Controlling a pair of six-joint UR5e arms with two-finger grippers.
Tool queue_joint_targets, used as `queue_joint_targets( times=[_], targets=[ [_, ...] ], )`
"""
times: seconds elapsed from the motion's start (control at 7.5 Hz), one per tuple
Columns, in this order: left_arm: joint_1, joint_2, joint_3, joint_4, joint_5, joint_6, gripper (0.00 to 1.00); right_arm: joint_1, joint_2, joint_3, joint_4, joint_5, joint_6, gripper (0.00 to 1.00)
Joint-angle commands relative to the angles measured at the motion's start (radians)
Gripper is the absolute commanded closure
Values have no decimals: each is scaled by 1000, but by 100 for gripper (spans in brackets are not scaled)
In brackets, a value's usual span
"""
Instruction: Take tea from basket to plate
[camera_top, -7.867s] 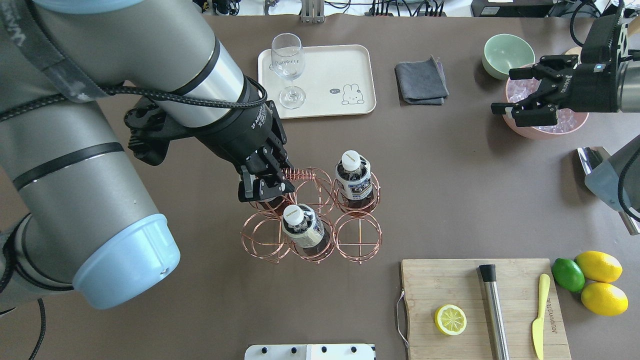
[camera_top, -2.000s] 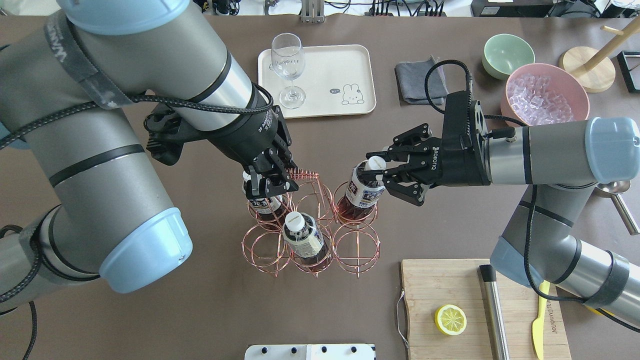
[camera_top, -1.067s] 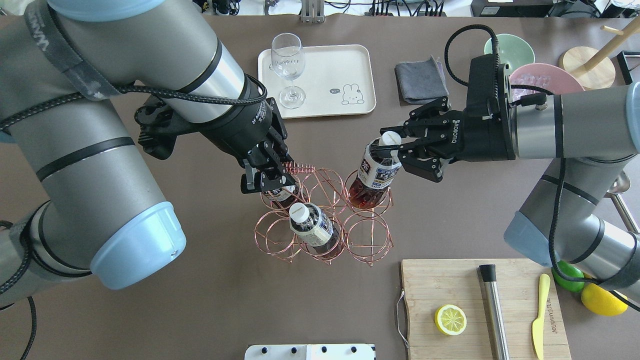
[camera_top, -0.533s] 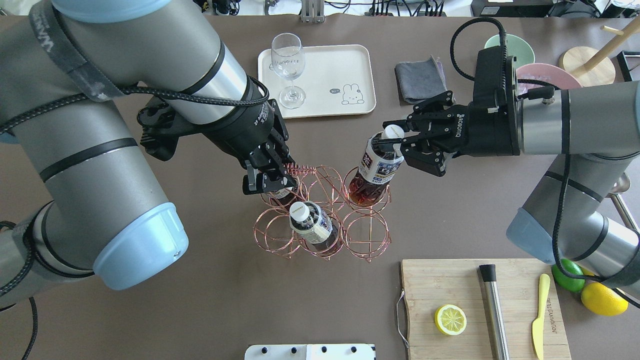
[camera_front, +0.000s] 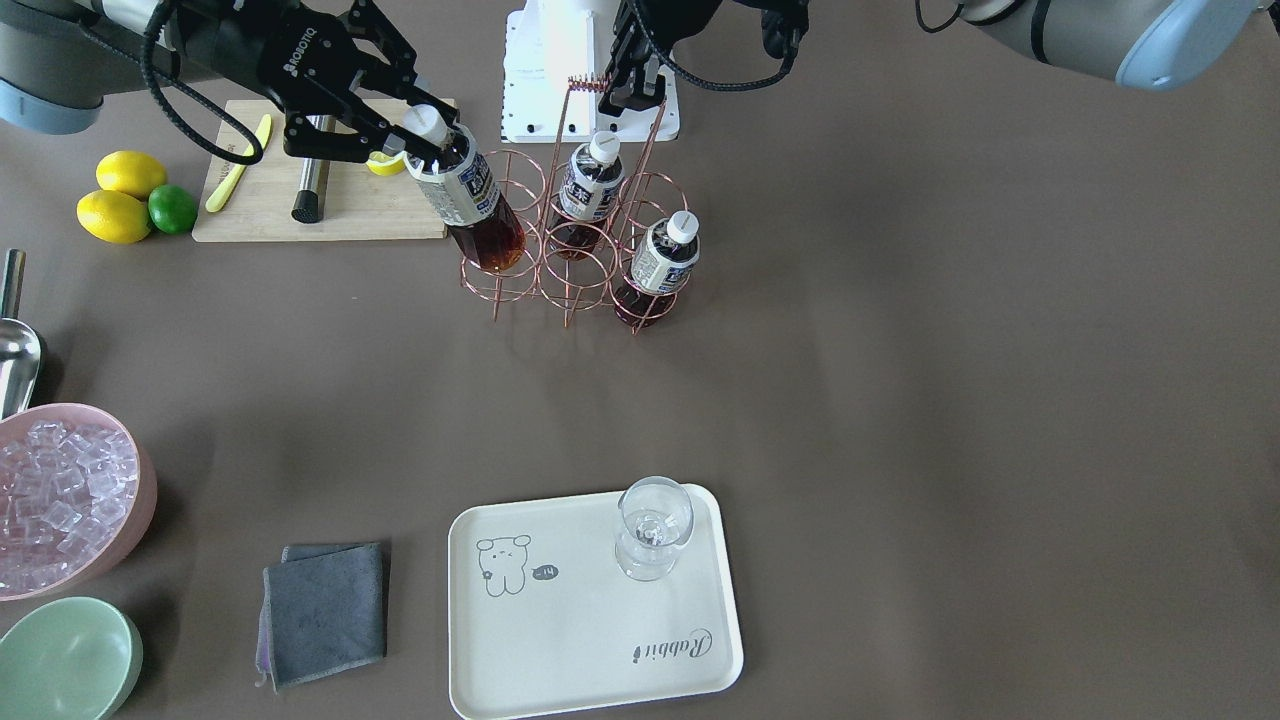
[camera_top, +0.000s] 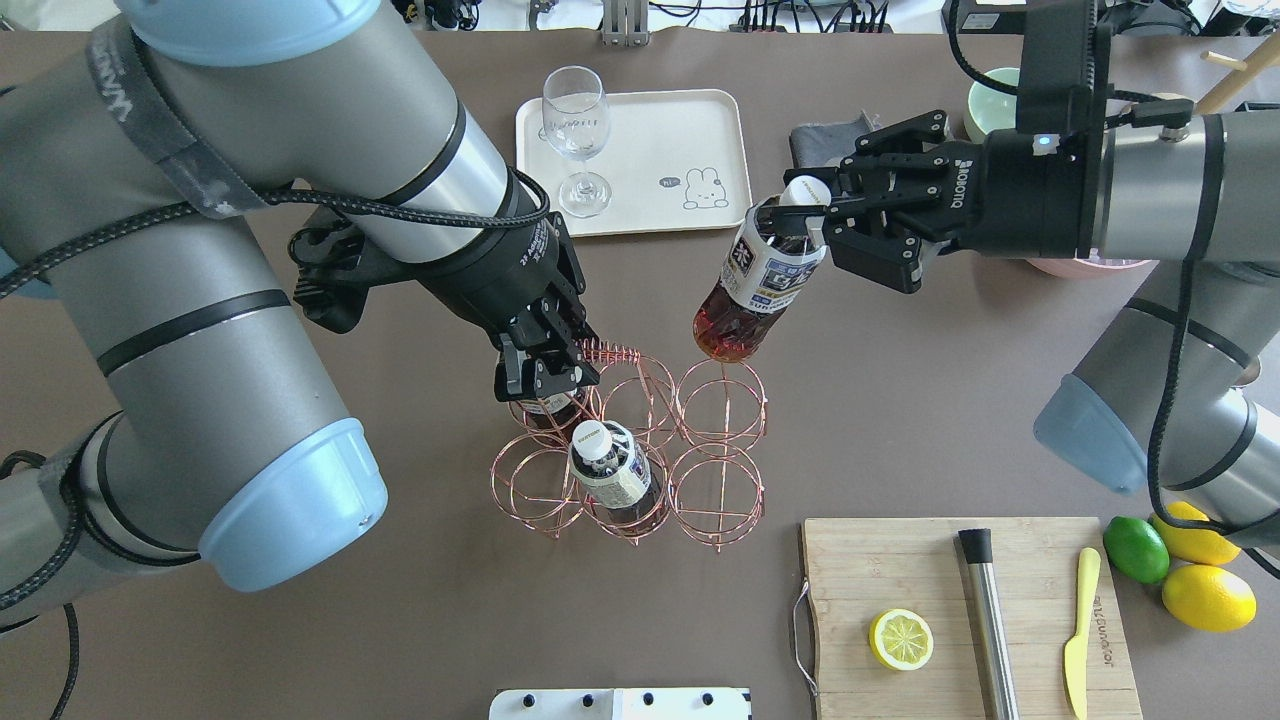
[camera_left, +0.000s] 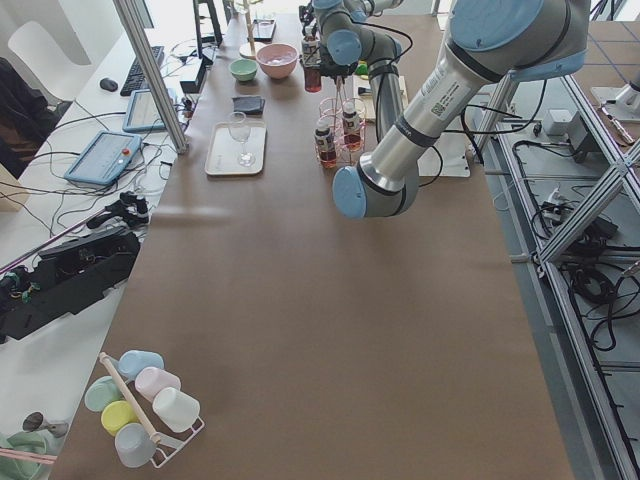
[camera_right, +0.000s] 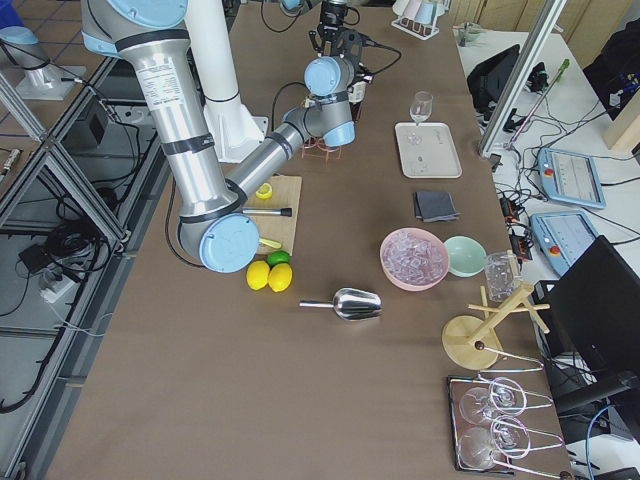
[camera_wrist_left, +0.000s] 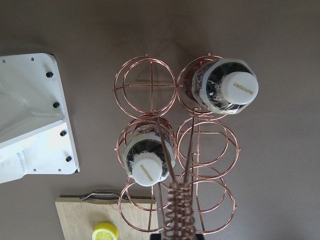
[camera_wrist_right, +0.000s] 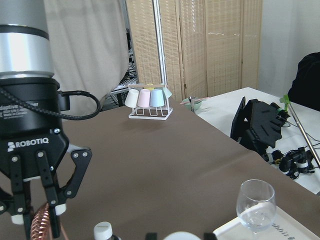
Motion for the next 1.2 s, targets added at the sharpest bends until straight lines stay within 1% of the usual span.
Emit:
queue_joint_targets(
  times=[0.0, 0.13, 0.4, 0.53, 0.67, 0.8, 0.93, 1.07],
  targets=[
    [0, 1, -2, 0, 0, 0, 100, 37, -4, -11, -5, -108, -4, 100],
    [0, 0, -2, 0, 0, 0, 100, 37, -7, -40, -10, -151, -14, 100],
    [0, 1, -2, 1, 0, 0, 100, 33, 19, -128, -11, -296, -69, 100],
    [-6, 3, -8, 1, -1, 0, 100, 33, 39, -179, -10, -330, -73, 100],
    [-94, 16, -17, 1, -11, 15, 100, 31, 87, -245, -11, -382, -78, 100],
    [-168, 32, -31, 9, -85, 26, 100, 33, 153, -330, -10, -413, -78, 100],
    [-291, 38, -31, 99, -184, 146, 100, 37, 219, -418, -7, -417, -78, 100],
    [-385, 38, -50, 223, -231, 261, 100, 39, 280, -501, -5, -417, -78, 100]
  ],
)
